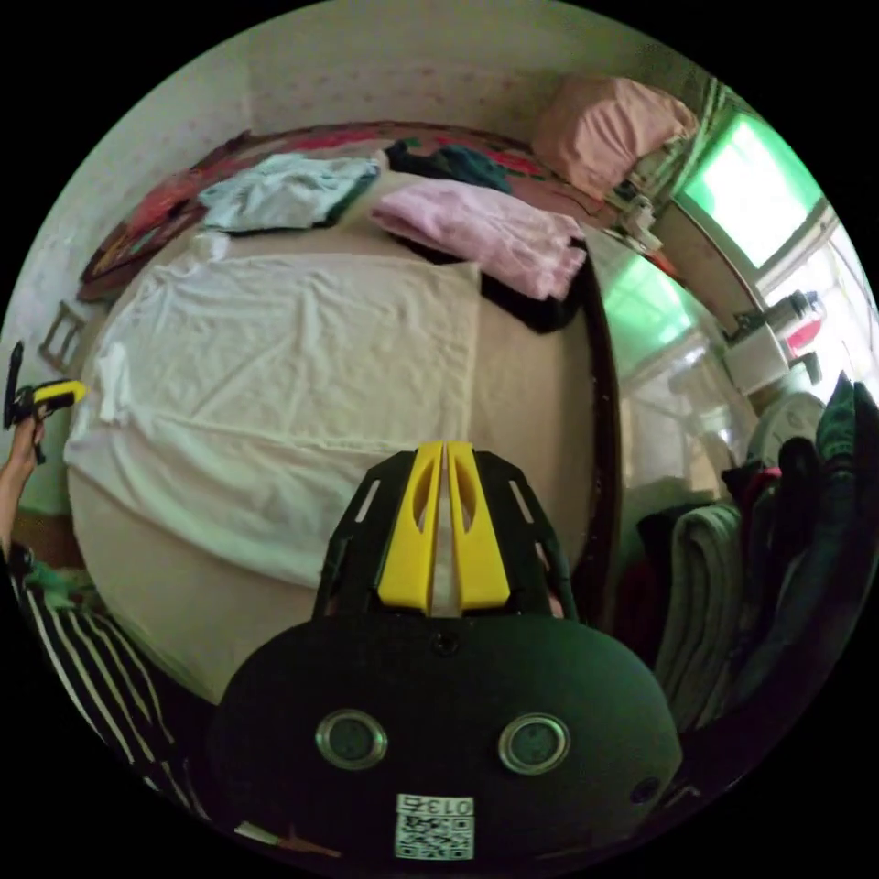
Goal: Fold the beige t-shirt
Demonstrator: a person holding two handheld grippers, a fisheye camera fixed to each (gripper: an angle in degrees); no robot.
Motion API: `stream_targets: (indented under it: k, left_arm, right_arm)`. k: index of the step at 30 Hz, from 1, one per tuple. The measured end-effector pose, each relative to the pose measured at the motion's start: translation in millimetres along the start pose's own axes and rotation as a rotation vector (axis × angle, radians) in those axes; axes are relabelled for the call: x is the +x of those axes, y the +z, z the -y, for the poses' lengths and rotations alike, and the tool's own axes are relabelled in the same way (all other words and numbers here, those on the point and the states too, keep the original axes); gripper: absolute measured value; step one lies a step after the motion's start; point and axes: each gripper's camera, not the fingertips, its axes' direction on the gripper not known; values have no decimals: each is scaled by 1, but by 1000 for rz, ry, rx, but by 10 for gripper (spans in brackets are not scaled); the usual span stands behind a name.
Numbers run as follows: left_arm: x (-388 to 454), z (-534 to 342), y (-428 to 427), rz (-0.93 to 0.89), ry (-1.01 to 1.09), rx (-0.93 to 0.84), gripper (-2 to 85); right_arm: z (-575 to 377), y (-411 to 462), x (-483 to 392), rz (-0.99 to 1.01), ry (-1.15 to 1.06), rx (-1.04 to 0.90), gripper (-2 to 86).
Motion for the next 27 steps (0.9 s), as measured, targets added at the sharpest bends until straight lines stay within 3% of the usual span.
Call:
stream_targets:
  k: [4, 9, 11, 14, 18, 20, 24, 27]
  left_arm:
    - [15, -26, -4, 65, 74, -36, -1]
    - [10, -46, 19, 67, 52, -140, -2]
    - [2, -52, 18, 54, 12, -103, -2]
    - [-1, -57, 13, 60, -15, -59, -2]
    - [4, -55, 11, 106, 30, -29, -2]
    - [7, -49, 19, 87, 71, -35, -2]
    - [11, -45, 37, 103, 122, -80, -2]
    - [10, -46, 47, 118, 132, -88, -2]
  right_arm:
    - [1, -7, -68, 26, -199, -13, 1]
    - [16, 6, -92, 27, -191, -96, 3]
    - [32, -2, -93, -67, -160, -129, 5]
    - [64, -42, -119, 20, -210, 37, 14]
    - [107, -79, -233, 289, -575, 193, 67]
    - [120, -83, -292, 394, -745, 175, 80]
    - [132, -73, -396, 280, -1062, 209, 81]
    - [149, -59, -426, 222, -1161, 137, 42]
